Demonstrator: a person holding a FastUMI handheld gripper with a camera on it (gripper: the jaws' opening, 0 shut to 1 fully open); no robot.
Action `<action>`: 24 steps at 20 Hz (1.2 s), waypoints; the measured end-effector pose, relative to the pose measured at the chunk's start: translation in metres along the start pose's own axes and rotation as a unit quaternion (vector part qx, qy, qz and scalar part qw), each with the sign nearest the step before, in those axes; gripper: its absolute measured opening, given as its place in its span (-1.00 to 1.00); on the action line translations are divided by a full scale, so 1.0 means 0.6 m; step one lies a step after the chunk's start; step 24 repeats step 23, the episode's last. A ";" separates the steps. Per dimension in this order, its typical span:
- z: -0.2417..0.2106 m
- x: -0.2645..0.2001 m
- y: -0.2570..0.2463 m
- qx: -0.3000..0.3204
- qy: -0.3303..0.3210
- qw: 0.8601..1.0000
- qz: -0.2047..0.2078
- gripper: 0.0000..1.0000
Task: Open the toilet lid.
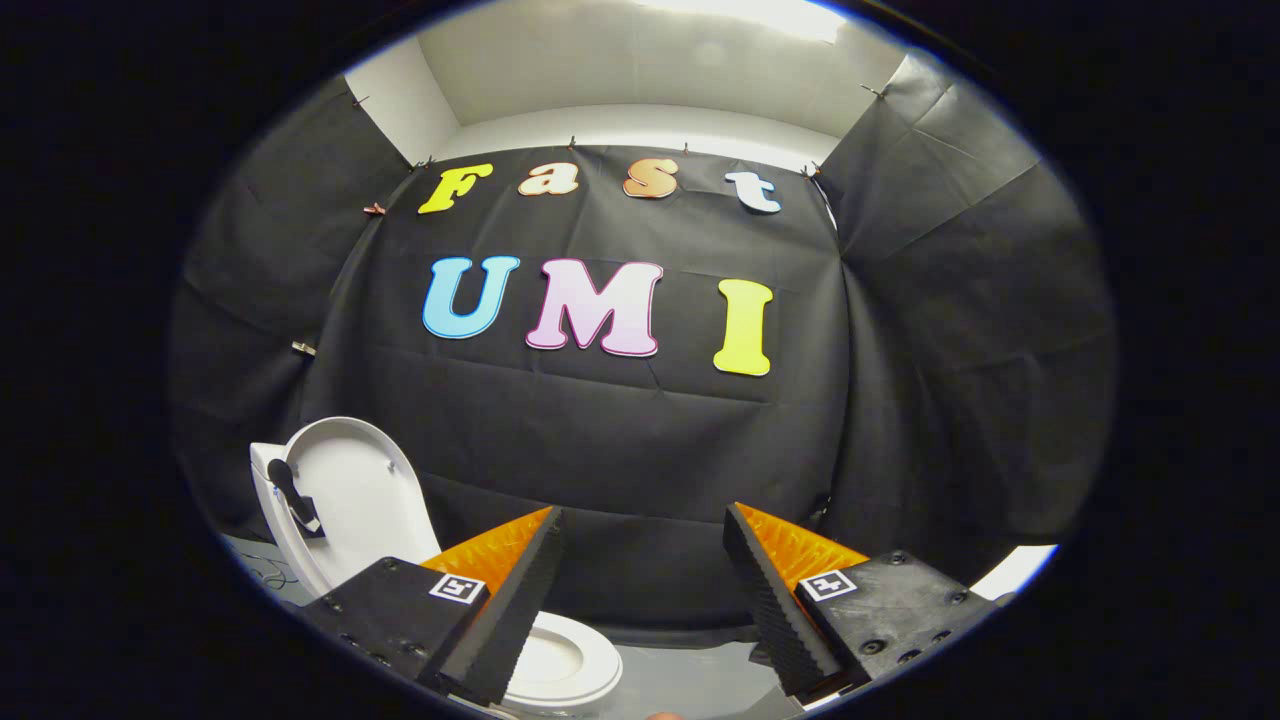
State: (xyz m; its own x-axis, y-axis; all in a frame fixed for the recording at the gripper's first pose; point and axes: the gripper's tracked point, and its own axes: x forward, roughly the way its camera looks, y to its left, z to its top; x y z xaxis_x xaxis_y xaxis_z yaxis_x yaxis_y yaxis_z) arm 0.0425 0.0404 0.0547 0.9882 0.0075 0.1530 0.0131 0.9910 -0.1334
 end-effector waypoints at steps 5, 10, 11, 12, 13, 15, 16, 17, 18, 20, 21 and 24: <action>-0.004 -0.009 0.019 0.011 -0.001 1.000 0.021 0.96; 0.018 -0.015 0.021 0.028 -0.011 0.999 0.028 0.96; 0.016 -0.016 0.021 0.030 -0.009 0.999 0.027 0.96; 0.013 -0.017 0.020 0.032 -0.006 0.999 0.027 0.96; 0.012 -0.018 0.020 0.033 -0.006 0.999 0.026 0.96; 0.010 -0.020 0.018 0.036 -0.003 0.999 0.025 0.96; 0.012 -0.022 0.021 0.038 -0.004 0.999 0.027 0.96; 0.015 -0.023 0.021 0.037 -0.006 0.999 0.027 0.96; 0.016 -0.024 0.021 0.035 -0.009 0.999 0.027 0.96; 0.012 -0.025 0.023 0.033 -0.005 0.999 0.029 0.96; 0.007 -0.029 0.024 0.034 -0.002 0.999 0.030 0.96; 0.001 -0.029 0.029 0.035 0.002 0.999 0.033 0.96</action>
